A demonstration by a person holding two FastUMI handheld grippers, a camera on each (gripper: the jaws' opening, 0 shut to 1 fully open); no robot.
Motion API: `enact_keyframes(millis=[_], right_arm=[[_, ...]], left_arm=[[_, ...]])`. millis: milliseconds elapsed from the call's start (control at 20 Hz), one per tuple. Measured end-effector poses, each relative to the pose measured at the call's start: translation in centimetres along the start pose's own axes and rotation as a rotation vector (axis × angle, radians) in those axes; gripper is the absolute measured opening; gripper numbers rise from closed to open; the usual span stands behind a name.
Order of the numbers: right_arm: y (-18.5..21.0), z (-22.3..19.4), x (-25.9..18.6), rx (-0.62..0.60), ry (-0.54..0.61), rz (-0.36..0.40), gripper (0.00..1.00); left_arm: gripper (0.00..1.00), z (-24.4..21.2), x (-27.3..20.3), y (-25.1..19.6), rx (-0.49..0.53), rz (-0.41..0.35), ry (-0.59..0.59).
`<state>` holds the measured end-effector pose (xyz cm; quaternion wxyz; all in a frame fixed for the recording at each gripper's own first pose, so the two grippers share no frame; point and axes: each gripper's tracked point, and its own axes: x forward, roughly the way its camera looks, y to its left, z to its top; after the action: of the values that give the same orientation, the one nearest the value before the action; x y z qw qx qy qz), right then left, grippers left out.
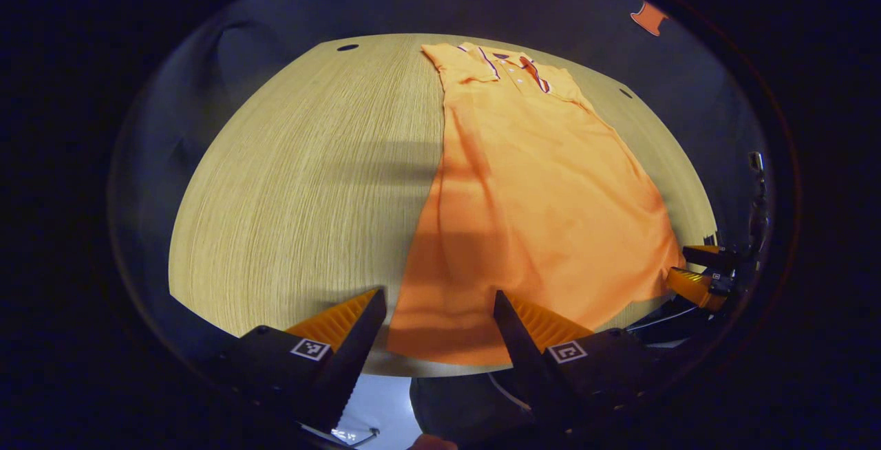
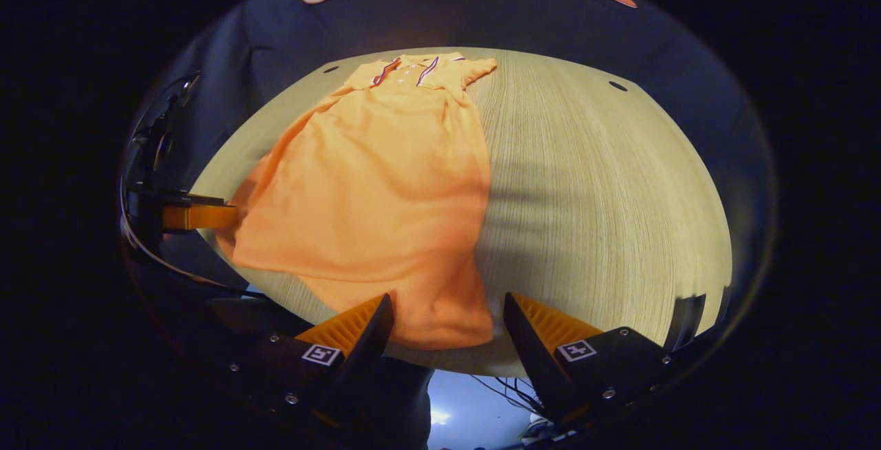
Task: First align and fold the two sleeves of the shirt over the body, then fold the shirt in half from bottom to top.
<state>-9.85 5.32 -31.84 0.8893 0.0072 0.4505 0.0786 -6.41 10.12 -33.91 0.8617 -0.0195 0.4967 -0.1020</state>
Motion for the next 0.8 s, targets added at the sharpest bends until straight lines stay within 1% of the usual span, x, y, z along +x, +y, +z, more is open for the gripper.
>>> enact_keyframes(millis=[100, 150, 200, 300, 350, 400, 450, 500, 550, 600, 650, 700, 750, 800], right_arm=[[0.1, -0.1, 0.0, -0.016, -0.012, 0.000, 0.97], [0.1, -0.2, 0.0, -0.027, -0.015, -0.003, 0.98], [0.1, -0.1, 0.1, -0.036, -0.023, -0.011, 0.98], [1.0, 0.4, 0.5, -0.065, -0.070, 0.004, 0.95], [1.3, 0.8, 0.7, -0.076, -0.098, 0.010, 0.89], [1.4, 0.8, 0.9, -0.076, -0.109, 0.016, 0.86], [1.2, 1.2, 1.1, -0.064, -0.121, 0.011, 0.77], [1.0, 1.4, 1.4, -0.041, -0.127, 0.004, 0.65], [0.8, 1.8, 1.5, -0.022, -0.139, -0.002, 0.57], [0.5, 2.0, 1.6, -0.007, -0.149, -0.013, 0.48], [0.5, 2.1, 1.8, 0.006, -0.151, -0.020, 0.30], [0.7, 2.1, 1.8, 0.007, -0.145, -0.018, 0.24], [0.9, 2.1, 1.8, 0.009, -0.136, -0.010, 0.19], [0.9, 2.4, 1.9, 0.031, -0.129, -0.006, 0.19]], left_arm=[[0.98, -0.1, 0.2, 0.4, 0.060, 0.012, -0.029], [0.97, 0.0, 0.5, 0.4, 0.113, 0.025, -0.048], [0.96, 0.3, 0.6, 0.1, 0.156, 0.009, -0.082], [0.98, 0.9, 0.8, -0.5, 0.161, -0.002, -0.143], [0.99, 0.8, 0.9, -0.6, 0.160, 0.000, -0.163], [0.98, 1.1, 1.1, -0.7, 0.155, 0.000, -0.190], [0.99, 1.2, 1.3, -0.7, 0.140, 0.010, -0.204], [0.99, 1.2, 1.3, -0.6, 0.128, 0.021, -0.220], [0.99, 1.2, 1.5, -1.0, 0.130, 0.007, -0.233], [0.96, 1.3, 1.4, -1.5, 0.136, 0.001, -0.242], [0.72, 1.5, 1.4, -1.9, 0.141, 0.001, -0.244], [0.65, 1.4, 1.6, -2.2, 0.148, -0.012, -0.242], [0.49, 1.9, 1.6, -2.9, 0.167, -0.037, -0.245], [0.36, 2.0, 2.0, -3.0, 0.170, -0.029, -0.237]])
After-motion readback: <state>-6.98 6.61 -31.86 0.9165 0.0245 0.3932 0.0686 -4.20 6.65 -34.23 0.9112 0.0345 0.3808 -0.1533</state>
